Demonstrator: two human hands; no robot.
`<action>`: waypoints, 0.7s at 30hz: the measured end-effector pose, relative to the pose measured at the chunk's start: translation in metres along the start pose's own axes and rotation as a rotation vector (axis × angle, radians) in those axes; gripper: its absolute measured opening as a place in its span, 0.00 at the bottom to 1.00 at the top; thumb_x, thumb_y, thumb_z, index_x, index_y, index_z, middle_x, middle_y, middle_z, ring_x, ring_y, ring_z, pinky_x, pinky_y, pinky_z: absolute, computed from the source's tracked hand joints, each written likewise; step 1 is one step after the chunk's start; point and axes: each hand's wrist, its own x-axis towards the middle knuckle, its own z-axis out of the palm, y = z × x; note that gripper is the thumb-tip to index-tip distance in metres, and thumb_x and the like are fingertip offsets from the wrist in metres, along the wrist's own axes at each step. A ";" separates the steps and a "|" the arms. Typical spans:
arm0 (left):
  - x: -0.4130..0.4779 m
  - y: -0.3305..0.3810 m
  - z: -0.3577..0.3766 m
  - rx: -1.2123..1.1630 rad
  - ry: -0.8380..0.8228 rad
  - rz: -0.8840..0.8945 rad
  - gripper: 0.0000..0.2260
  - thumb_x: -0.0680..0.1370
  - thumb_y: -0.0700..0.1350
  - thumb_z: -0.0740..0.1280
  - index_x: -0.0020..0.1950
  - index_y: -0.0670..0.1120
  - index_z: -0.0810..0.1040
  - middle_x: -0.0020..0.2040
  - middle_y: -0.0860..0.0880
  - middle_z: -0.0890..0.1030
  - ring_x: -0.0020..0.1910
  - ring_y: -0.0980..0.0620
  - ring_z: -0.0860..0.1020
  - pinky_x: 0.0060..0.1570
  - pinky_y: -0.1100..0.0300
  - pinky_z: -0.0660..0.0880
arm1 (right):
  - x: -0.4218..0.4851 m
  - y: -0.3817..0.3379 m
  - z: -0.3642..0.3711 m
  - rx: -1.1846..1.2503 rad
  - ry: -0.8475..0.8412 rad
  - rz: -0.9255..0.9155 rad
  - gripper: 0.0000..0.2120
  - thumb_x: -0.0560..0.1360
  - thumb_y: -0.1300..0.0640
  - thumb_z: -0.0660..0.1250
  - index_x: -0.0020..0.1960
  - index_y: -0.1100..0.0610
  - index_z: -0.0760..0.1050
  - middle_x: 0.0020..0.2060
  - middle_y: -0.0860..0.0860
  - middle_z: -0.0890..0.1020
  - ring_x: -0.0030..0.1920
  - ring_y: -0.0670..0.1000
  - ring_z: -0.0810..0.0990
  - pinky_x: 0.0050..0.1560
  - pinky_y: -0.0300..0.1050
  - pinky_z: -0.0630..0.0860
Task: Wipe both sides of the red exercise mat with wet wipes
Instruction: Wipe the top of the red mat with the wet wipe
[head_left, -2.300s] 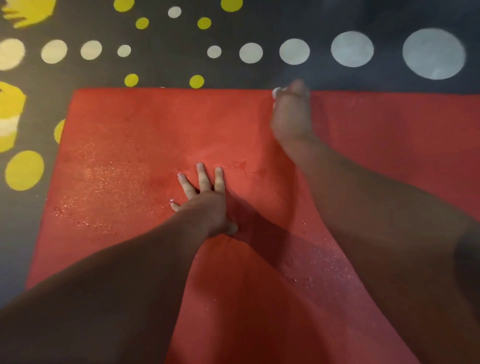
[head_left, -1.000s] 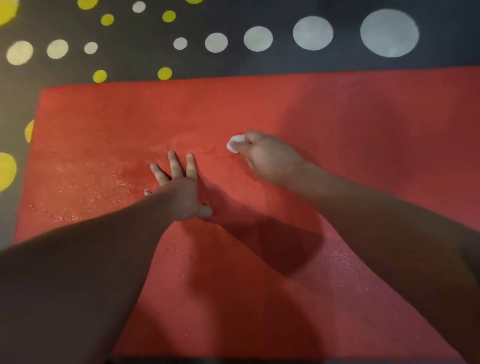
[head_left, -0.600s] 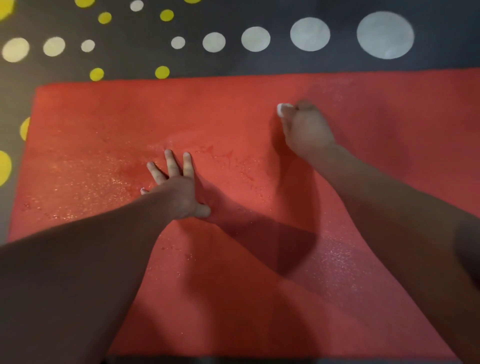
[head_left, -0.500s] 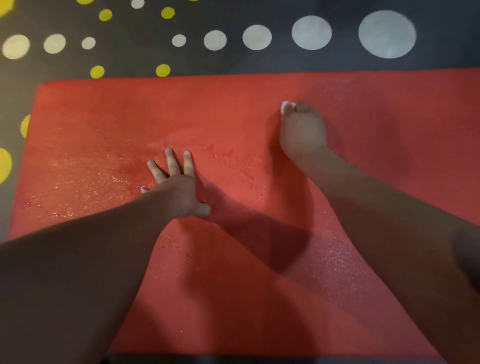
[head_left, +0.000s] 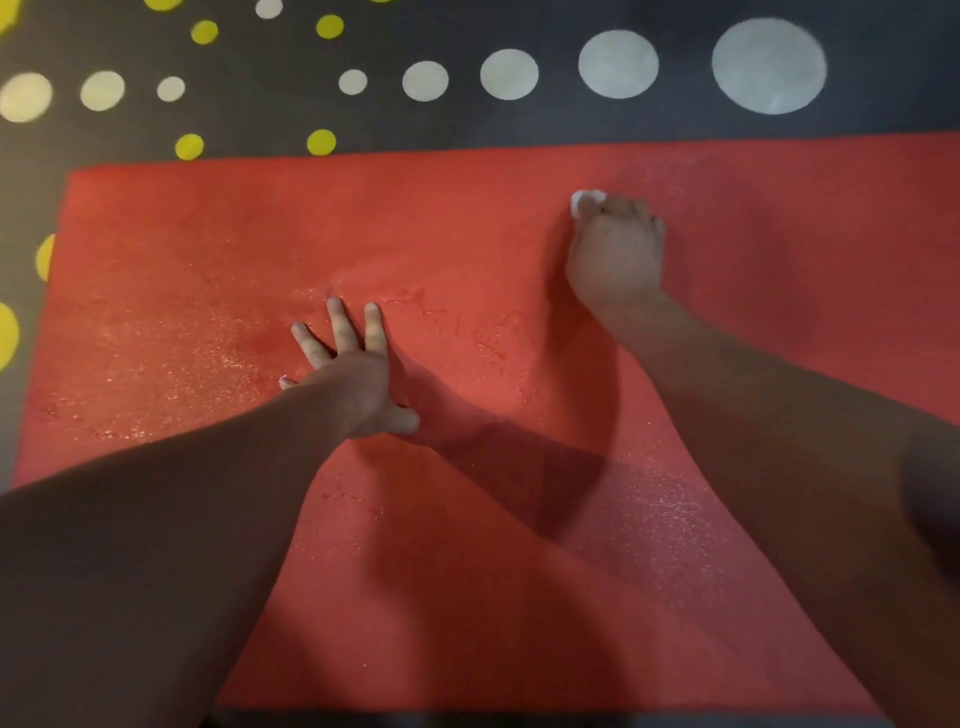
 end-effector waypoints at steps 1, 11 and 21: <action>0.000 -0.001 0.000 -0.001 0.001 0.004 0.64 0.69 0.58 0.78 0.77 0.54 0.24 0.74 0.47 0.19 0.75 0.29 0.28 0.69 0.24 0.58 | -0.008 -0.013 0.000 0.013 -0.027 -0.095 0.17 0.75 0.59 0.58 0.63 0.52 0.73 0.59 0.56 0.79 0.57 0.62 0.76 0.55 0.54 0.69; 0.004 -0.007 0.005 0.005 0.036 0.025 0.64 0.69 0.58 0.78 0.77 0.55 0.24 0.74 0.46 0.19 0.74 0.28 0.27 0.71 0.27 0.58 | -0.045 -0.013 -0.003 -0.007 -0.127 -0.397 0.21 0.75 0.61 0.59 0.66 0.48 0.72 0.64 0.50 0.78 0.57 0.59 0.76 0.55 0.52 0.69; -0.019 -0.014 0.003 -0.029 0.129 0.080 0.59 0.70 0.62 0.76 0.82 0.52 0.34 0.82 0.44 0.33 0.79 0.30 0.37 0.77 0.40 0.49 | -0.139 -0.039 -0.012 0.159 -0.377 -0.752 0.23 0.77 0.57 0.63 0.72 0.52 0.69 0.70 0.49 0.73 0.62 0.57 0.71 0.63 0.55 0.67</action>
